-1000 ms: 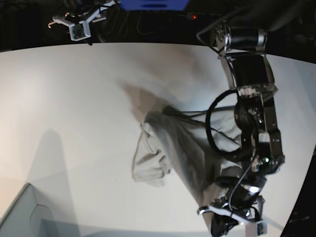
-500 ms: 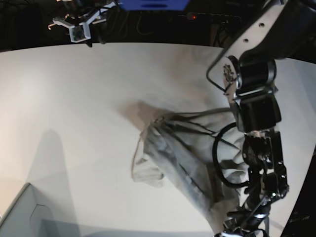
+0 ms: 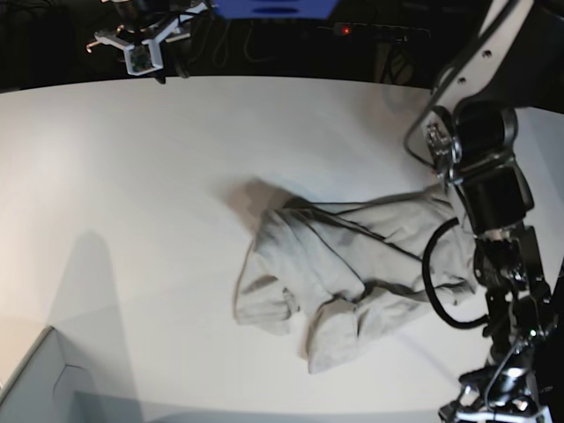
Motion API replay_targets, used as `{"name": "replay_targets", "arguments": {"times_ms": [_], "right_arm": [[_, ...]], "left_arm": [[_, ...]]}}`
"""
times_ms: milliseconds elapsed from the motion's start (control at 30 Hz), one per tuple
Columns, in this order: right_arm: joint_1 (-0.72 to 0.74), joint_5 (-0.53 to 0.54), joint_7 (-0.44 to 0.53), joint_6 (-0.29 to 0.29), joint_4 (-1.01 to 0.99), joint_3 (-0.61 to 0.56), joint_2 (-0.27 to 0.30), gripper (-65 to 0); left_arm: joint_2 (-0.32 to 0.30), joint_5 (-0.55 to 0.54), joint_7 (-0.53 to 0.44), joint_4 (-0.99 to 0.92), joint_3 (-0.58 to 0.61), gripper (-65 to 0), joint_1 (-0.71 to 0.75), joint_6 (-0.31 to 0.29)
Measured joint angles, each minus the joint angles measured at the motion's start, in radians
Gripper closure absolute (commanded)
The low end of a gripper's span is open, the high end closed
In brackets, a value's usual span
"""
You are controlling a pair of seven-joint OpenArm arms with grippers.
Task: Layout the t-shirt on the table in an organized manner, then fold the t-shirt properly
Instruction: 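Lower the right gripper onto the shirt and grasp a corner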
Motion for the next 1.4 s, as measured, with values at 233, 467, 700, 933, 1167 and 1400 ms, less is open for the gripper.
{"name": "replay_targets", "arguments": {"times_ms": [233, 467, 700, 933, 1167, 1400], "right_arm": [[0.020, 0.000, 0.001, 0.000, 0.000, 0.000, -0.002, -21.0], [0.048, 0.000, 0.000, 0.000, 0.000, 0.000, -0.001, -21.0], [0.087, 0.000, 0.000, 0.000, 0.000, 0.001, -0.002, -21.0], [0.177, 0.000, -0.010, 0.001, -0.005, -0.025, -0.001, -21.1], [0.404, 0.001, -0.262, 0.002, -0.009, -0.149, -0.008, -21.1], [0.539, 0.002, -0.361, 0.002, -0.015, -0.162, -0.068, -21.1]], "left_arm": [[-0.030, 0.005, 0.010, 0.030, 0.000, -47.8, 0.223, -0.001], [-0.049, -0.002, 0.013, 0.209, -0.179, -47.8, 0.516, 0.000], [-0.055, -0.004, 0.013, 0.190, -0.278, -47.8, 0.717, -0.009], [-0.028, -0.005, 0.002, 0.053, -0.262, -47.7, 0.727, -0.009], [-0.027, -0.011, -0.024, -0.076, -0.217, -38.3, 0.659, -0.011], [-0.026, -0.051, -0.015, -0.087, -0.198, 0.0, 0.665, -0.017]]}}
